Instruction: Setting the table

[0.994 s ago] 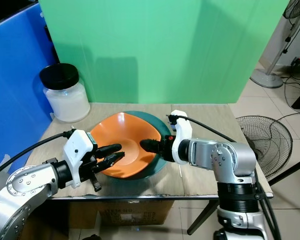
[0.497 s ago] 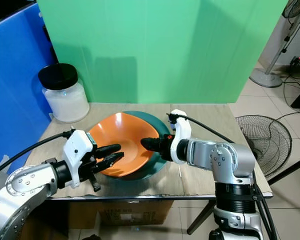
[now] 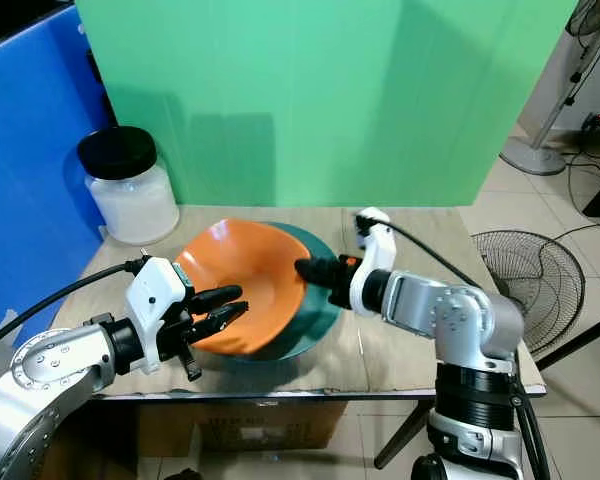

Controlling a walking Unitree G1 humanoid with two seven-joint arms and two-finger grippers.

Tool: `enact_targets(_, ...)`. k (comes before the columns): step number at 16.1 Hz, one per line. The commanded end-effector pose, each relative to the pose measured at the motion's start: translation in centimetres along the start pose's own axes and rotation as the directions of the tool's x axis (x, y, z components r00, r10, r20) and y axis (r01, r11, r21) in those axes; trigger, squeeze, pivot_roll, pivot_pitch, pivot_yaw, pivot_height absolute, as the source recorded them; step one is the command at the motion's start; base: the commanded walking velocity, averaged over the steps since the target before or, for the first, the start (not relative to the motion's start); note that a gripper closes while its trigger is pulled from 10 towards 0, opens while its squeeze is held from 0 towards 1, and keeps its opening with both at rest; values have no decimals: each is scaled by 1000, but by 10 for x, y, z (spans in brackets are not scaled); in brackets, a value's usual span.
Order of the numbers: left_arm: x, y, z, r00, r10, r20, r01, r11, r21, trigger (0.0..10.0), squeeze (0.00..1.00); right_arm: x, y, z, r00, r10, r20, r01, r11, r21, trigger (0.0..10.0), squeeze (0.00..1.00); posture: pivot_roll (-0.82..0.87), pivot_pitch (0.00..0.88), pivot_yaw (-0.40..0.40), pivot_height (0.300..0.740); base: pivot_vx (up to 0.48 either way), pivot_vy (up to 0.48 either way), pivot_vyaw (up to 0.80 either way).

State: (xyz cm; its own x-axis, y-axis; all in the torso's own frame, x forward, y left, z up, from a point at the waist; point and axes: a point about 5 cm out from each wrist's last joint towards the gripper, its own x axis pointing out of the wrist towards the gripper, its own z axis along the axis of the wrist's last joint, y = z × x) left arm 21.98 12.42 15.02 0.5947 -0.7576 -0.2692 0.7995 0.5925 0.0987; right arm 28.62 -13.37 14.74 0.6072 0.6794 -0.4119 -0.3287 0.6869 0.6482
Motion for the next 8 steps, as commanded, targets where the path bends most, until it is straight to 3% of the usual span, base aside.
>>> enact_targets(1, 1, 1, 5, 1000, -5, 18, 4, 1000, 18, 10000, 0, -5, 9, 11, 998, 35, 54, -35, 999, -13, 0, 0, 121, 0, -23, 740, 0, 0, 0)
enact_targets(5, 2, 1, 9, 999, -16, 35, 15, 1000, 19, 10000, 0, -16, 12, 18, 988, 32, 154, -33, 999, 4, 0, 0, 115, 0, -8, 740, 0, 0, 0)
enact_targets(6, 3, 2, 11, 999, -22, 40, 21, 1000, 23, 10000, 0, -23, 15, 26, 970, 24, 244, -13, 999, -44, 0, 0, 114, 0, 1, 740, 0, 0, 0)
enact_targets(8, 3, 2, 12, 999, -23, 43, 22, 999, 23, 10000, 0, -26, 19, 29, 953, 25, 302, -3, 997, -72, 0, 0, 108, 0, 17, 740, 0, 0, 0)
